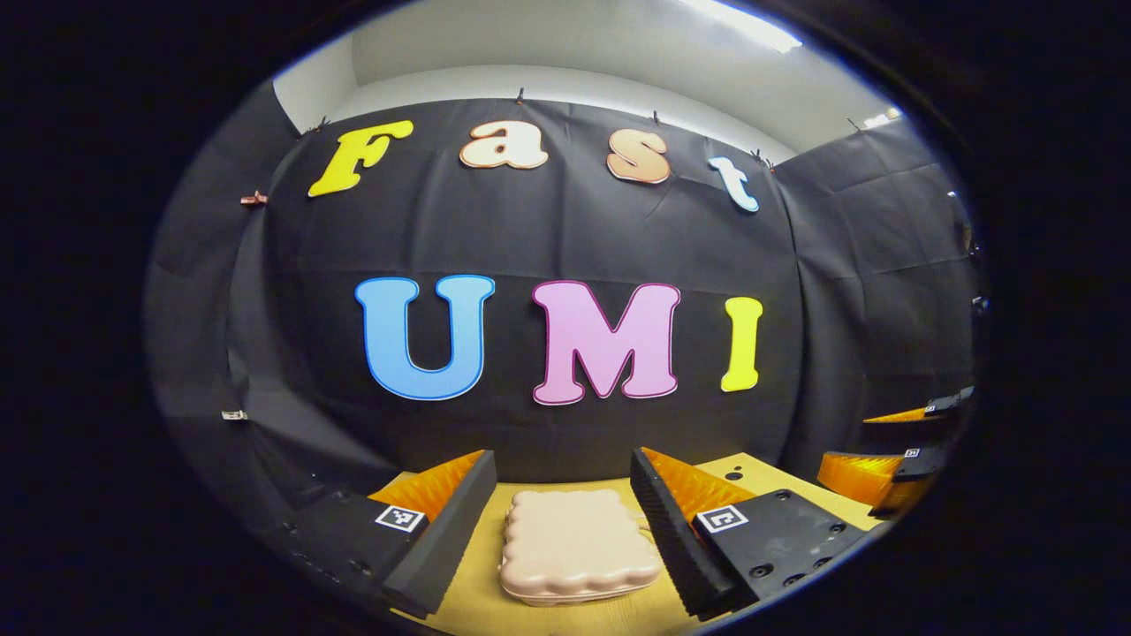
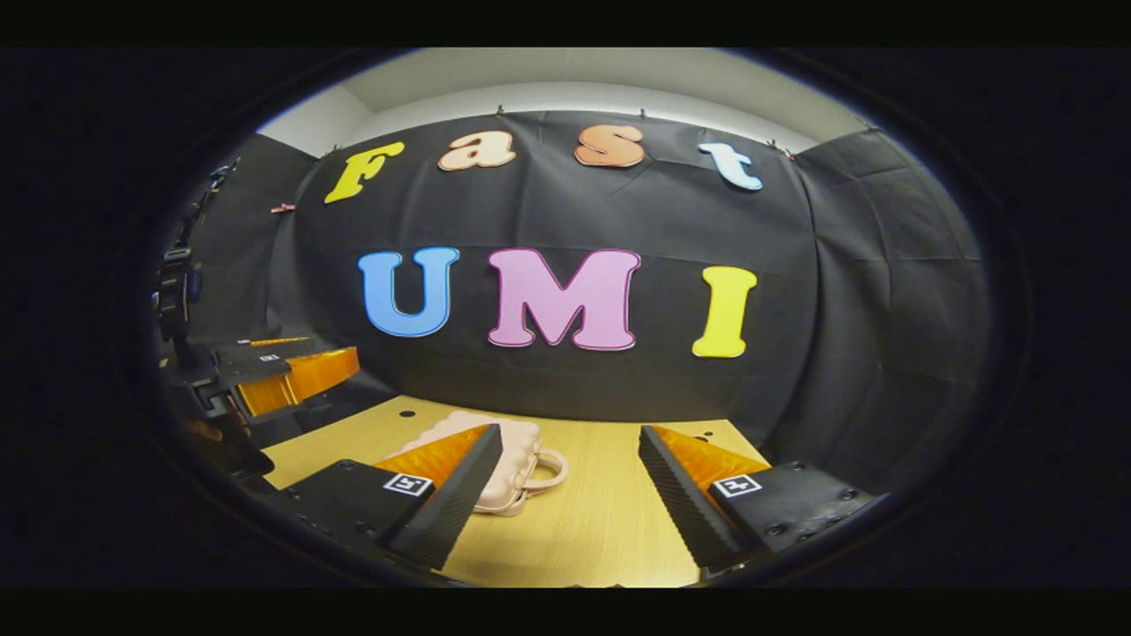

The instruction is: First open the suitcase, pack the skin care products into it, and then close the suitcase.

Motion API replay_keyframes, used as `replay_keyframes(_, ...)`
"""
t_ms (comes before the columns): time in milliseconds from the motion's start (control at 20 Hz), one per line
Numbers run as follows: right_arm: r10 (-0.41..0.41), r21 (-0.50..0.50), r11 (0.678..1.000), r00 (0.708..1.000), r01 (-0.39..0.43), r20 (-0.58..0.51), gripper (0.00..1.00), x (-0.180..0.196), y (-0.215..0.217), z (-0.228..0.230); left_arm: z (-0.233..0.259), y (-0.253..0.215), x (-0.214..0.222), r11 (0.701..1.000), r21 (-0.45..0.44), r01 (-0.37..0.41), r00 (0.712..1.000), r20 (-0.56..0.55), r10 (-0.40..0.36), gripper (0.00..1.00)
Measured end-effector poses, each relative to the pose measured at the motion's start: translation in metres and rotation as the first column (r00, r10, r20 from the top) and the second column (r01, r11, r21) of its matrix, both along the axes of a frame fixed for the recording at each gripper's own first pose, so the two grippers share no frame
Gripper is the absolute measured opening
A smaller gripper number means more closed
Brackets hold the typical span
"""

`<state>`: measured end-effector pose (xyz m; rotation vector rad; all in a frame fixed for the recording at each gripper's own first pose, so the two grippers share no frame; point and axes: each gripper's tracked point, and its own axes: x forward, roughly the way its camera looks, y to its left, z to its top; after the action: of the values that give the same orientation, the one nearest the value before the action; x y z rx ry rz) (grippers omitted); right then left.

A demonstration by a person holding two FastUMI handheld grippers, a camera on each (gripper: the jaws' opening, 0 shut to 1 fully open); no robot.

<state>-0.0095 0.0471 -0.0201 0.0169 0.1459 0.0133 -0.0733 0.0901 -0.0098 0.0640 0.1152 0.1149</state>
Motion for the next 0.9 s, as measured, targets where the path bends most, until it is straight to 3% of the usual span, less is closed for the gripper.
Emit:
replay_keyframes(150,-0.037,-0.004,0.999,0.999,0.037,0.001,0.98,-0.005,-0.011,0.004,0.0,-0.001,0.0,1.0,-0.016,-0.009,1.0,0.0,0.009,0.96)
replay_keyframes(300,-0.055,-0.026,0.998,0.998,0.055,0.001,0.98,-0.008,-0.015,0.001,-0.001,-0.01,-0.001,0.999,-0.039,0.032,0.999,0.014,-0.031,0.96)
replay_keyframes(550,-0.059,0.014,0.998,0.998,0.059,-0.005,0.98,-0.01,-0.017,-0.001,-0.014,-0.014,-0.007,0.999,0.013,0.032,0.999,-0.042,-0.032,0.96)
replay_keyframes(750,-0.025,0.02,1.0,1.0,0.025,-0.008,0.98,-0.009,-0.008,-0.009,-0.029,-0.036,-0.005,0.994,-0.066,0.085,0.99,-0.104,-0.091,0.96)
replay_keyframes(900,-0.005,0.016,1.0,1.0,0.005,-0.003,0.98,-0.005,-0.005,-0.007,-0.025,-0.033,-0.005,0.998,0.01,0.067,0.993,-0.099,-0.066,0.96)
